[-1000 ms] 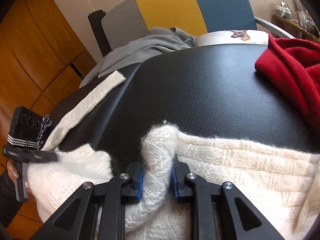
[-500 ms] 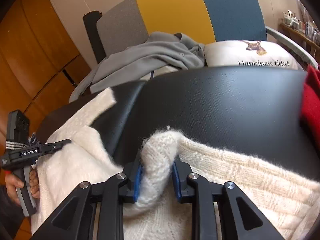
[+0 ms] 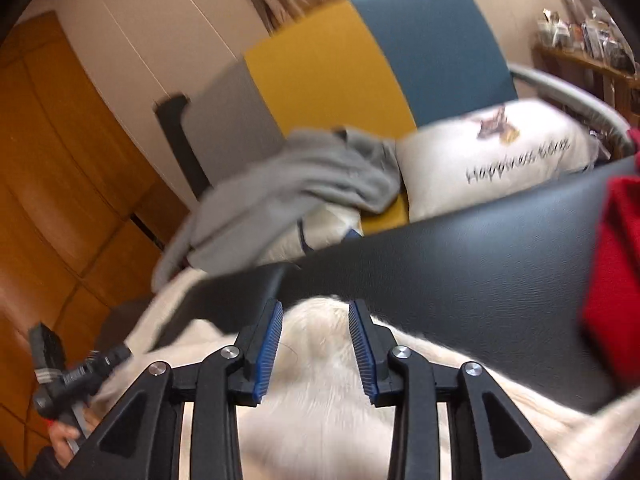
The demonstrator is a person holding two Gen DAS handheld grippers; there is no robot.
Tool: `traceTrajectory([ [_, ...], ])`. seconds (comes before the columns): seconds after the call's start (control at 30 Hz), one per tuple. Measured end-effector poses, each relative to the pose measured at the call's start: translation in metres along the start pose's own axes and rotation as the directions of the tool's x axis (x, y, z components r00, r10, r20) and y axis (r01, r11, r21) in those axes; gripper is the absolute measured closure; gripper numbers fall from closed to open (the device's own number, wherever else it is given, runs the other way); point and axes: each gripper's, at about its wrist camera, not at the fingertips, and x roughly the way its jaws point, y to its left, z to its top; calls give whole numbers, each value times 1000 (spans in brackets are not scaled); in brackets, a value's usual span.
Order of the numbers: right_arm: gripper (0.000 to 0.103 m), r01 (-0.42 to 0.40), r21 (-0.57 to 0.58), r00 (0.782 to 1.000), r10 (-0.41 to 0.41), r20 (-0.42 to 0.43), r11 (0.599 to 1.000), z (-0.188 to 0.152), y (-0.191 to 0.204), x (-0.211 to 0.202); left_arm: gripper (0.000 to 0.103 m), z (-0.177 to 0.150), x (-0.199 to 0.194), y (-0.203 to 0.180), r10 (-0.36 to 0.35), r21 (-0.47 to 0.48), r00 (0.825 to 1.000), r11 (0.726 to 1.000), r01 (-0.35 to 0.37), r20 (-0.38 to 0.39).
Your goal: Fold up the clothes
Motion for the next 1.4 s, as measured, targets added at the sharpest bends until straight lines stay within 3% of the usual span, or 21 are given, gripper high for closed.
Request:
traceTrajectory([
  [0.07, 68, -10, -63, 1000, 9, -29, 998, -17, 2, -30, 69, -35, -25, -11, -26, 28, 999, 999, 26, -27],
  [0.17, 68, -7, -180, 987, -22, -159, 984, -65, 9, -61, 69, -87, -48, -19, 7, 64, 997, 998, -2, -76],
  [0.23, 68, -9, -259, 967, -58, -249, 966, -99, 15, -81, 69, -115, -58, -17, 34, 73, 993, 997, -26, -114],
  [0.33, 67, 50, -352, 911, -188, -368, 935, -160, 18, -101, 69, -144, -75, -16, 75, 86, 990, 994, -65, -120],
  [0.4, 63, 49, -324, 924, -166, -345, 945, -189, 23, -126, 69, -152, -81, -19, 126, 144, 986, 983, -110, -111],
  [0.57, 60, -20, -237, 901, -85, -425, 971, -215, 33, -145, 68, -149, -72, -16, 175, 261, 980, 954, -146, -92],
  [0.7, 61, -59, -198, 879, -43, -476, 978, -232, 43, -156, 68, -139, -66, -15, 196, 305, 964, 943, -135, -178],
  [0.83, 61, -97, -158, 853, 0, -523, 983, -248, 52, -168, 67, -156, -89, -10, 124, 265, 967, 962, -62, -223],
  [0.97, 62, -90, -160, 824, -16, -567, 983, -241, 50, -171, 67, -160, -119, 13, 66, 117, 977, 992, -43, -205],
  [1.03, 62, -65, -199, 845, -52, -533, 978, -219, 52, -171, 67, -147, -130, 22, 70, 83, 984, 995, -57, -162],
  [1.17, 61, 1, -246, 903, -107, -417, 969, -171, 59, -154, 64, -106, -137, 28, 173, 158, 983, 974, -162, -58],
  [1.27, 60, 62, -255, 927, -150, -343, 965, -144, 67, -120, 61, -76, -140, 35, 243, 204, 970, 949, -241, 16],
  [1.33, 60, 61, -246, 935, -142, -324, 967, -144, 67, -105, 58, -55, -136, 41, 288, 225, 957, 930, -290, 46],
  [1.4, 60, 61, -236, 943, -133, -305, 970, -143, 67, -89, 47, -37, -130, 42, 318, 254, 945, 910, -328, 79],
])
